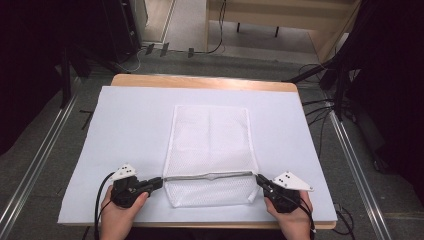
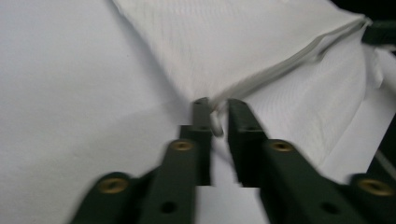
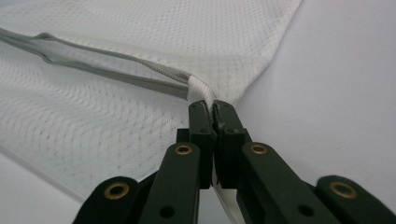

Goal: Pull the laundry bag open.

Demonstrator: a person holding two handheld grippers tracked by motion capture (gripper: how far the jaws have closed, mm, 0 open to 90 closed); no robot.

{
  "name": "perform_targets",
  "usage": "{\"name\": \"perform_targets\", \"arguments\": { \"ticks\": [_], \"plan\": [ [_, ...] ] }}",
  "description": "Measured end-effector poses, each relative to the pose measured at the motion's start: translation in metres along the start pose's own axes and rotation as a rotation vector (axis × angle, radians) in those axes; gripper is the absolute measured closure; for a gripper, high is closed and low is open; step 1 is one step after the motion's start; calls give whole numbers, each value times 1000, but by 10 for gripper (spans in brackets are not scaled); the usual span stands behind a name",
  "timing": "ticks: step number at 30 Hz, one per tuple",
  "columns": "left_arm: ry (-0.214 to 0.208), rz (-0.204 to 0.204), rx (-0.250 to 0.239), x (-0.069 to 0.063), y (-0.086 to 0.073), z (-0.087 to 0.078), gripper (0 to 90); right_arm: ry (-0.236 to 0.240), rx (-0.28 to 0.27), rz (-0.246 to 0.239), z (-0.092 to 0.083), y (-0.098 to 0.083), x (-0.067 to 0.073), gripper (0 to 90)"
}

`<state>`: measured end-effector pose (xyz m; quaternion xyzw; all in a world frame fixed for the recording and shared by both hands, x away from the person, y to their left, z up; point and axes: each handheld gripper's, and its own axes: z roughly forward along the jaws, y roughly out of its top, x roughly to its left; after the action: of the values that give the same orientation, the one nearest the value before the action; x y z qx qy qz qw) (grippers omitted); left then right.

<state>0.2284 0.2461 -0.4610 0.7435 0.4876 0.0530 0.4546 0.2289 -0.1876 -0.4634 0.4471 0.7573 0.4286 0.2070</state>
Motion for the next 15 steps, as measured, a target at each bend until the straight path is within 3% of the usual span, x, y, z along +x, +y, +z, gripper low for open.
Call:
{"name": "perform_targets", "arguments": {
  "ticks": [1,5,6,7,8,10,15],
  "plan": [
    [13,-8,-31,1,-2,-3,647,12,-6,-9,0,0,0,887],
    [54,12,-81,1,-1,-9,457,22,-4,-10,2,-1,1,870],
    [61,10,-121,1,0,-13,415,19,-8,-1,4,-3,-1,753],
    [61,10,-121,1,0,-13,382,19,-8,-1,4,-3,-1,753],
    [74,16,-158,2,1,-17,333,18,-5,8,6,-3,-3,638],
    [94,19,-183,3,2,-21,255,9,-11,23,5,-2,-6,544],
    [108,4,-177,12,3,-25,95,25,-39,84,-1,0,-18,385]
  ]
}}
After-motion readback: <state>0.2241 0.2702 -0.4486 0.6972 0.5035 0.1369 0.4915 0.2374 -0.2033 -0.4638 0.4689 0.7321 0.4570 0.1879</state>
